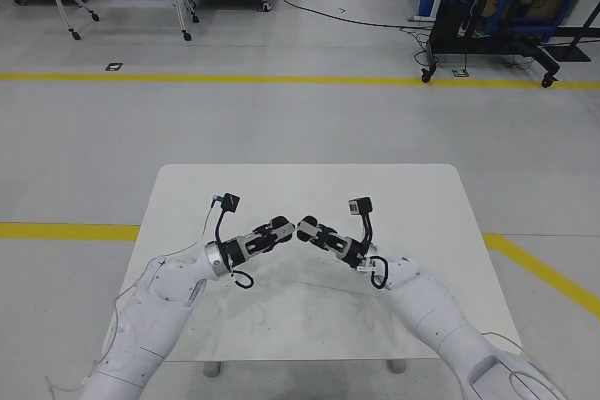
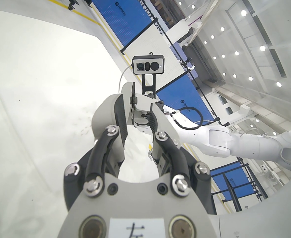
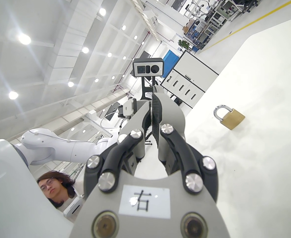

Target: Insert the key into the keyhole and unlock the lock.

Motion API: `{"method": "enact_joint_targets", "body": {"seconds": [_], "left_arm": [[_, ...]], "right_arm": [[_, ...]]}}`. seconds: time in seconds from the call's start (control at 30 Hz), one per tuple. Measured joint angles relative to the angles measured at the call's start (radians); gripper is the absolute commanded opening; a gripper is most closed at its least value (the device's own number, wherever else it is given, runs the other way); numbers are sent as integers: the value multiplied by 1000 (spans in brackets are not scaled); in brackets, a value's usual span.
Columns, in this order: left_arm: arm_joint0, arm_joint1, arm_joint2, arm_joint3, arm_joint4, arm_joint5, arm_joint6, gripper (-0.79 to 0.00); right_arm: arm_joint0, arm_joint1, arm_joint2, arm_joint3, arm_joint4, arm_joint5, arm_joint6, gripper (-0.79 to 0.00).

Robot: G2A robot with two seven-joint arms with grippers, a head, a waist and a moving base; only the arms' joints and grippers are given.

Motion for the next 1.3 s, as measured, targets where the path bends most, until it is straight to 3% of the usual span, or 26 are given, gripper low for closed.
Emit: {"method": "enact_joint_targets", "body": {"seconds": [0.17,0.67,0.73,0.87,1.3], "left_arm": [[-1,2,1,0,-1,1,-3,-785],[-12,3,18,6,29,17,6,-785],[-12,4,19,6,29,14,8,-699],[-12,4,21,7,22,10,9,-686],[-14,8,25,6,13,6,-2,-785]], "right_arm": [[1,-6,6,6,3,0,17,-785],[5,-21,25,27,5,0,46,-785],[6,-22,28,30,5,0,48,-785],[7,-25,34,35,2,0,53,-785],[13,-35,45,48,-1,0,67,-785]]}}
